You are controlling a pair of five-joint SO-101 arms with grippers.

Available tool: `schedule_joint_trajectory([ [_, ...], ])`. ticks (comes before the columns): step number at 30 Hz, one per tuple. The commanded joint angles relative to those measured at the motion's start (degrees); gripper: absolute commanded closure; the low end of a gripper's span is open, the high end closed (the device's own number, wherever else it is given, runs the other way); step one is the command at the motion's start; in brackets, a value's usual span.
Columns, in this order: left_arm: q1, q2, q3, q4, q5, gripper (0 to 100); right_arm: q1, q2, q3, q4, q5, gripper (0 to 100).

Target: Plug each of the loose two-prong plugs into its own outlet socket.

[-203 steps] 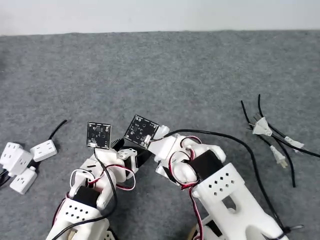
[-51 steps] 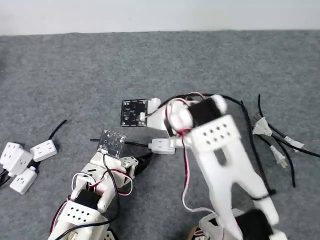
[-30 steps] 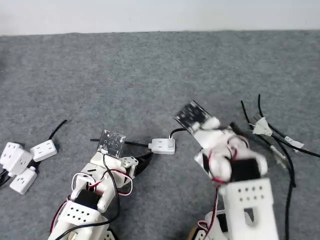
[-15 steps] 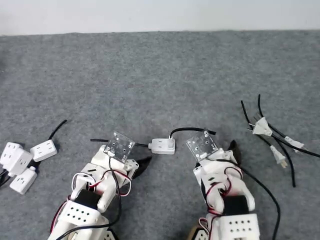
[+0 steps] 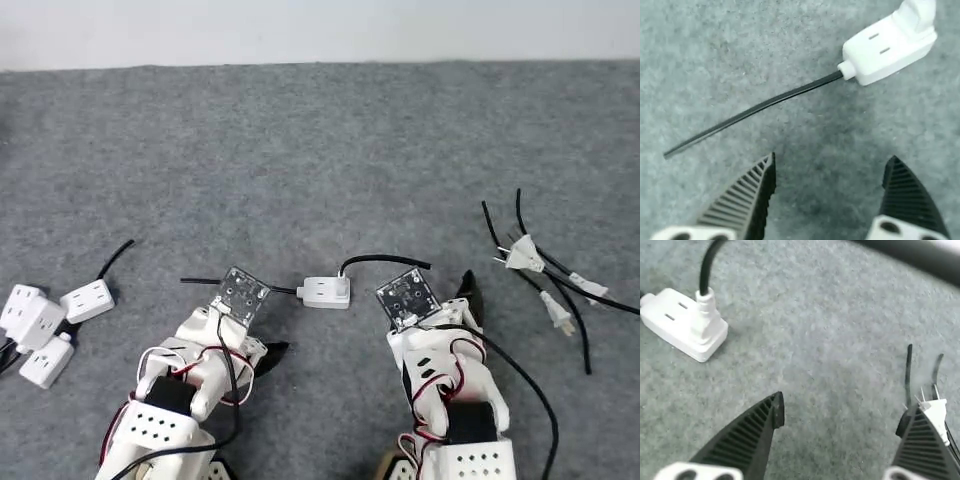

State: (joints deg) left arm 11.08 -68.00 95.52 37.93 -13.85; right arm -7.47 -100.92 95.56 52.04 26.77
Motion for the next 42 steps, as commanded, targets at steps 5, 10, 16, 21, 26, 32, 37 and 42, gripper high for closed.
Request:
schedule_joint_trajectory([
  [5, -1.8, -0.2, -8.6, 5.7, -12.6, 67, 0.5, -0.4, 1.0, 0.2, -0.4, 64.5],
  [10, 2.2, 0.1, -20.4, 19.7, -20.7, 67, 0.6, -0.4, 1.0, 0.2, -0.4, 64.5],
  [16, 2.5, 7.3, -34.3, 20.3, -24.4, 67, 0.6, -0.4, 1.0, 0.2, -0.4, 64.5],
  [21, 3.2, 30.8, -44.0, 12.4, -25.2, 67, 0.6, -0.4, 1.0, 0.1, -0.4, 64.5],
  [26, 9.7, 54.2, -55.1, 11.4, -28.9, 67, 0.7, -0.4, 1.0, -0.2, -0.3, 64.5],
  [32, 12.8, 70.2, -67.9, 11.6, -34.1, 67, 2.2, -0.4, 1.0, -0.7, 1.8, 64.5],
  [37, 12.7, 79.7, -75.6, 11.6, -37.4, 67, 2.2, -0.4, 1.0, -1.2, 1.9, 64.5],
  [42, 12.9, 86.5, -79.4, 11.6, -38.1, 67, 2.4, -0.4, 1.0, -1.5, 2.0, 64.5],
])
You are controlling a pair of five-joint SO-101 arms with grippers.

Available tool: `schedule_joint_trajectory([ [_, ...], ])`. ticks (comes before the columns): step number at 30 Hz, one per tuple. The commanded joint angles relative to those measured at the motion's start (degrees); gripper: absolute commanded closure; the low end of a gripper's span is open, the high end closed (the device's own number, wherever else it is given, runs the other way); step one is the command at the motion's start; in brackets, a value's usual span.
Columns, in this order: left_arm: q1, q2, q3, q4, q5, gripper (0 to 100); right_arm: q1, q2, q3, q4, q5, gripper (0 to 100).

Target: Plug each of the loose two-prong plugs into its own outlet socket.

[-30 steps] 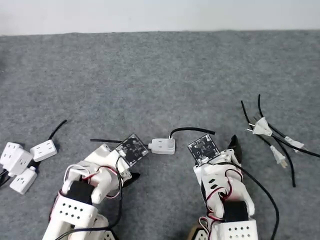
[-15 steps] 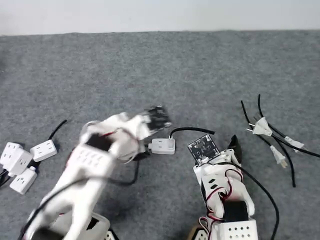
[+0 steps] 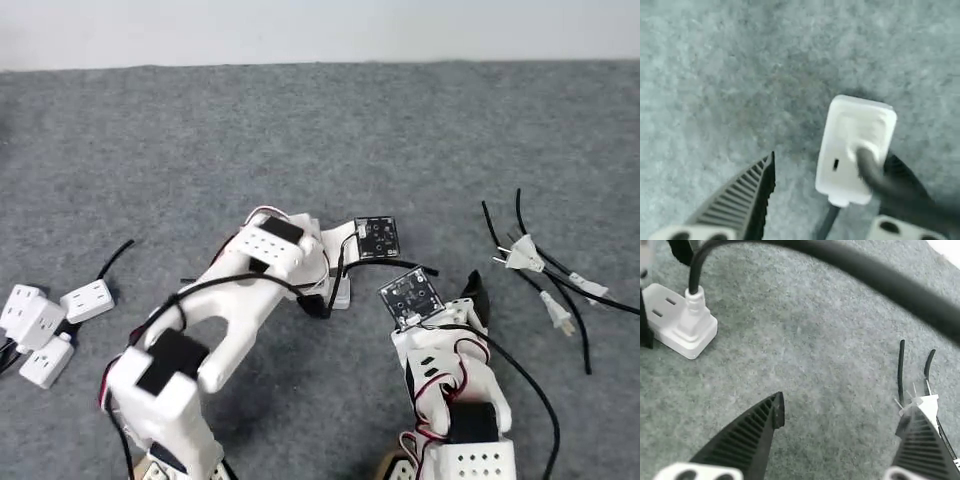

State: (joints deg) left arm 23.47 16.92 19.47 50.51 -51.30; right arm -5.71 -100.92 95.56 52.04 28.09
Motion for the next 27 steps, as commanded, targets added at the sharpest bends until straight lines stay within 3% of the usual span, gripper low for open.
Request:
schedule_joint_trajectory([
  [1, 0.4, 1.9, -3.9, -0.9, -0.6, 67, 0.7, -0.4, 1.0, -1.5, 0.7, 64.5],
  [6, 0.7, 1.9, -4.2, 1.6, -0.6, 71, 0.7, -0.4, 1.0, -1.5, 0.7, 64.5],
  [13, 0.8, 1.9, -4.3, 6.5, -0.6, 99, 0.6, -0.4, 1.0, -1.5, 0.7, 64.5],
  [19, -0.3, 1.9, -5.8, 5.1, -0.5, 99, 0.6, -0.4, 1.0, -1.5, 0.7, 64.5],
  [23, -4.7, 1.8, -12.4, 5.4, 0.9, 99, 0.7, -0.4, 1.0, -1.5, 0.7, 64.5],
  [27, -9.0, -0.6, -18.3, 12.3, 4.3, 99, 0.7, -0.4, 1.0, -1.6, 0.7, 64.5],
])
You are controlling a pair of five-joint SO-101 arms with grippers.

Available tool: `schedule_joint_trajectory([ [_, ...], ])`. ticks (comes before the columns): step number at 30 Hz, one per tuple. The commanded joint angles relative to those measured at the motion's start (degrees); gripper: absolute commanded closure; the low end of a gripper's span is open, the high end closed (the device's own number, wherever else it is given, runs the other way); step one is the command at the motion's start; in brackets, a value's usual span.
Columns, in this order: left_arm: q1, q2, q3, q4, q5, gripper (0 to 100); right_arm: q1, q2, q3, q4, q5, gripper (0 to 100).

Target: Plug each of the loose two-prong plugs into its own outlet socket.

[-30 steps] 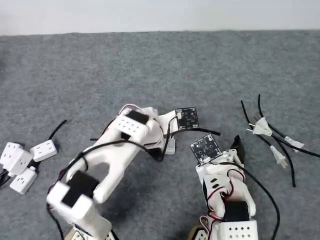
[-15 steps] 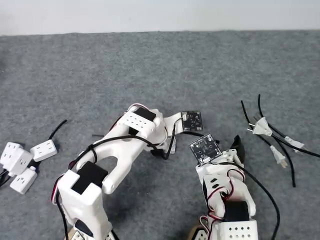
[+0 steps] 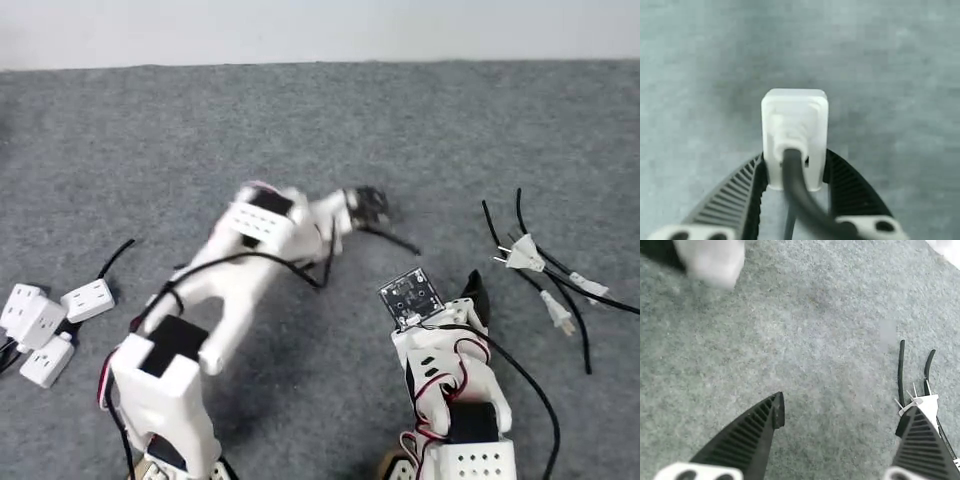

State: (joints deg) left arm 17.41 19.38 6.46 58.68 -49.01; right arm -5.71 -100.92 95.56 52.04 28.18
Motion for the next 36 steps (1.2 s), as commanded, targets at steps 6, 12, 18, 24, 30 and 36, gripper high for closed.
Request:
schedule_joint_trajectory([
  [6, -7.9, -12.8, -5.6, 10.9, 2.0, 99, 0.7, -0.4, 1.0, -1.9, 0.6, 64.5],
  [12, -17.2, -20.2, -6.1, 7.9, 0.7, 99, 0.7, -0.4, 1.0, -1.6, 0.6, 64.5],
  [18, -24.8, -18.0, -6.4, -7.4, 10.2, 99, 0.7, -0.4, 1.0, -1.9, 0.6, 64.5],
  [24, -24.3, -5.3, -11.6, -12.7, 17.0, 99, 0.6, -0.4, 1.0, -1.9, 0.4, 64.5],
  [30, -24.3, 10.3, -25.9, -13.5, 19.1, 99, 0.6, -0.4, 1.0, -1.9, 0.4, 64.5],
  [36, -22.8, 20.4, -34.0, -9.3, 18.8, 99, 0.6, -0.4, 1.0, -2.0, 0.6, 64.5],
])
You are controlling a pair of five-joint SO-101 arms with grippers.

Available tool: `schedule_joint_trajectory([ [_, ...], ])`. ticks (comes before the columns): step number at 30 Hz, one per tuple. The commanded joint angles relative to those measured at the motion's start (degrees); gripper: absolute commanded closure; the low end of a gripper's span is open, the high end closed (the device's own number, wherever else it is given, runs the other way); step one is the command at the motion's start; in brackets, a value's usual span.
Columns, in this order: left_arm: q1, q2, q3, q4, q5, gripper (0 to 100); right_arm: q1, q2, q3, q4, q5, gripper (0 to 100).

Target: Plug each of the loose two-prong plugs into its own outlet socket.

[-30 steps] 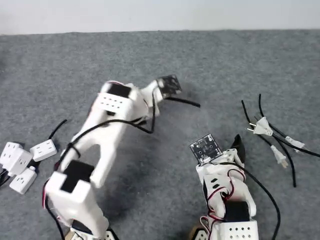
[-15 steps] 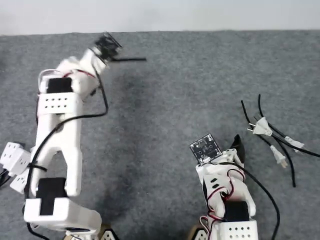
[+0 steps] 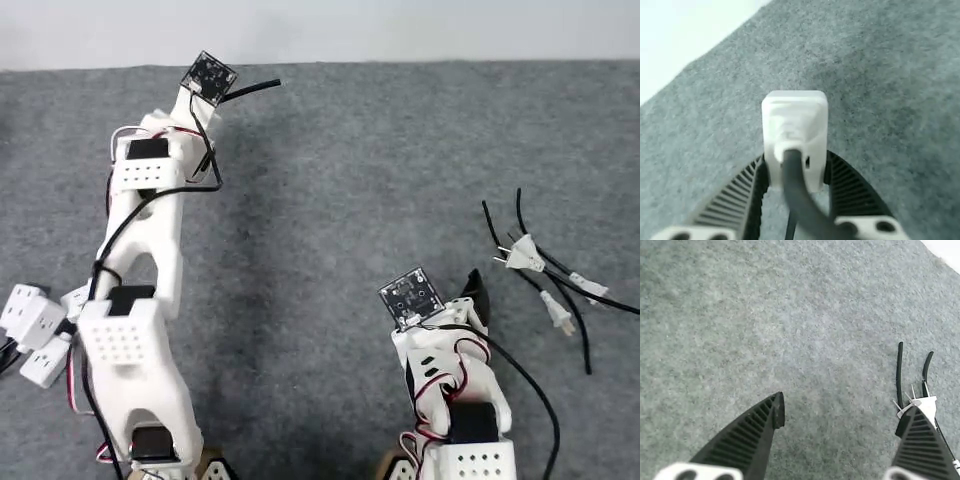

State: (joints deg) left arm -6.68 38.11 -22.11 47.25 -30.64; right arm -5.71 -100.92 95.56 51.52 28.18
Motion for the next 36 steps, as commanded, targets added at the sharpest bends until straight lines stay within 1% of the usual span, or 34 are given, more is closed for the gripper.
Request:
schedule_joint_trajectory([
  [1, 1.4, 3.0, -6.4, 3.8, 0.4, 99, 0.6, -0.4, 1.0, -1.5, 0.6, 64.5],
  [4, 1.1, 6.5, -9.2, 7.7, 0.3, 99, 0.6, -0.4, 1.0, -1.5, 0.6, 64.5],
  [7, 0.1, 9.7, -12.2, 9.8, 0.3, 99, 0.4, -0.4, 1.0, -1.5, 0.6, 64.5],
  [11, 0.7, 13.1, -16.2, 13.0, 0.0, 98, 0.4, -0.4, 1.0, -1.5, 0.6, 64.5],
  [12, 1.4, 13.5, -17.4, 14.0, -1.0, 96, 0.4, -0.4, 1.0, -1.5, 0.6, 64.5],
  [14, 2.5, 14.2, -19.6, 17.3, -2.4, 87, 0.4, -0.3, 1.0, -1.3, 0.7, 64.5],
  [16, 3.4, 14.5, -22.2, 21.2, -1.6, 77, 0.4, -0.3, 1.0, -1.2, 0.7, 64.5],
  [17, 3.7, 14.6, -23.5, 22.9, -1.6, 75, 0.4, -0.3, 1.0, -1.2, 0.7, 64.5],
  [22, 2.8, 14.2, -30.8, 29.7, -3.3, 75, 0.6, 0.0, 1.0, -1.5, 0.7, 64.5],
  [25, 1.1, 14.2, -40.2, 39.2, -4.8, 75, 0.7, 2.3, 1.1, -3.6, 0.7, 64.5],
  [27, -1.2, 14.2, -48.1, 46.6, -6.9, 75, 0.7, 4.4, 1.2, -5.7, 0.7, 64.5],
  [29, -4.7, 14.2, -56.3, 54.1, -10.5, 75, 0.7, 5.9, 1.2, -7.0, 0.7, 64.5],
  [31, -10.2, 13.7, -59.3, 53.7, -12.0, 75, 0.7, 6.9, 1.2, -7.6, 0.7, 64.5],
  [32, -13.2, 12.7, -59.3, 53.8, -14.4, 75, 0.7, 6.9, 1.2, -7.7, 0.7, 64.5],
  [36, -23.9, 8.1, -51.6, 53.7, -24.4, 75, 0.4, 6.9, 1.2, -7.8, 0.7, 64.5],
])
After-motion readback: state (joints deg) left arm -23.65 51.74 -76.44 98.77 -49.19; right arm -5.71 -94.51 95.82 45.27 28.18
